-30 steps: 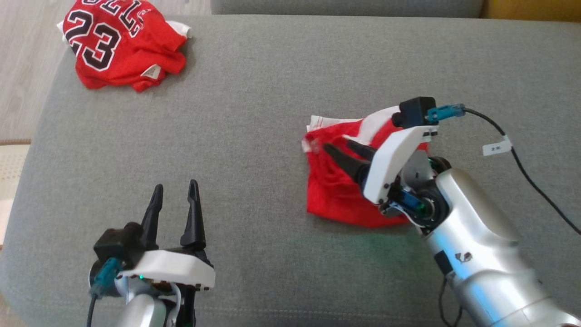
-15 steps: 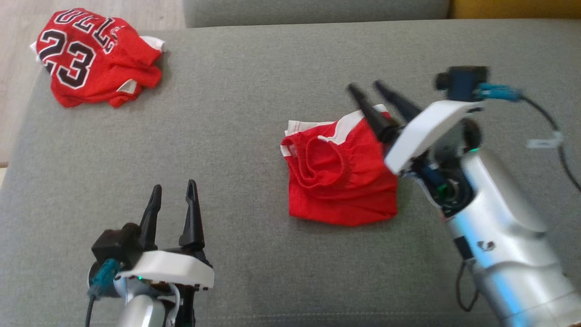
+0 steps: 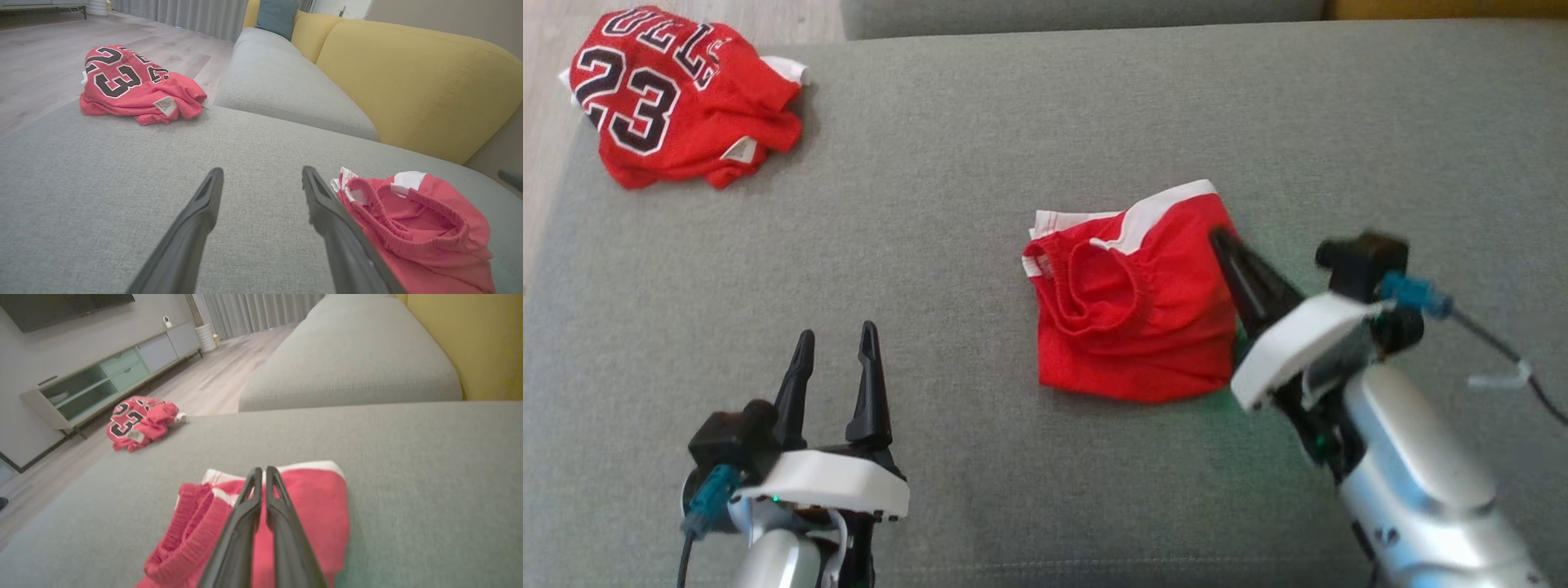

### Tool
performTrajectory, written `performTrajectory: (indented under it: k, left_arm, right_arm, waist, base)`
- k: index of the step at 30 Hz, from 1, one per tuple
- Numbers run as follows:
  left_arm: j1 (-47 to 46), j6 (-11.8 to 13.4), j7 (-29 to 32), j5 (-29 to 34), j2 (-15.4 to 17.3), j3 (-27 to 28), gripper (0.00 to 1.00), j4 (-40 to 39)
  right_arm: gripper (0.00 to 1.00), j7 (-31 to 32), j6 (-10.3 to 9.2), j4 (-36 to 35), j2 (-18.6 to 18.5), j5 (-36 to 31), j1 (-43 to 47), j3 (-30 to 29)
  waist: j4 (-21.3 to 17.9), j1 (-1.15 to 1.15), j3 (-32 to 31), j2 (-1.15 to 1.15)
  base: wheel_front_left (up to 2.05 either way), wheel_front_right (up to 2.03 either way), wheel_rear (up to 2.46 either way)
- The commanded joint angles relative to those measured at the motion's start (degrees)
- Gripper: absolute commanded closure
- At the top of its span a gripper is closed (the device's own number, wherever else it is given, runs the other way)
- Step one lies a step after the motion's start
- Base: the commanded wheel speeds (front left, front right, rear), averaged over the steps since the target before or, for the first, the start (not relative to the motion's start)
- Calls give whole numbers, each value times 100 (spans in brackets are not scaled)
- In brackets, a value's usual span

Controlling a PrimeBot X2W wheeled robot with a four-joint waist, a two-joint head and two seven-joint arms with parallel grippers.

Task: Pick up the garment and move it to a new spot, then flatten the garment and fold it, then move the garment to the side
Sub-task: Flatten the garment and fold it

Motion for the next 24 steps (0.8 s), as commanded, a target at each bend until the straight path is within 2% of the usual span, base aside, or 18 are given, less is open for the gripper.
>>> performTrajectory:
  k: [1,6,13,19,24]
  left_arm:
    - [-163,-28,-70,35,26,183,0,-201]
    - [-209,-29,-70,50,36,187,0,-209]
    - [-310,-33,-70,65,42,193,0,-217]
    - [-358,-27,-70,70,35,213,0,-230]
    - [-374,-34,-70,66,25,219,0,-224]
  right_arm:
    - [100,-108,-5,-124,60,-95,-40,98]
    - [100,-389,-5,329,271,-307,156,166]
    - [100,-689,-5,1277,592,-460,-211,313]
    - [100,-920,-5,1862,679,-345,-677,573]
    - [100,-954,-5,2018,686,-78,-877,955]
  waist:
    - [37,0,31,0]
    - [181,0,140,0]
    - [482,0,331,0]
    - [704,0,443,0]
    - [784,0,487,0]
  base:
    - [0,0,0]
    - [0,0,0]
    - [0,0,0]
    - [0,0,0]
    - [0,0,0]
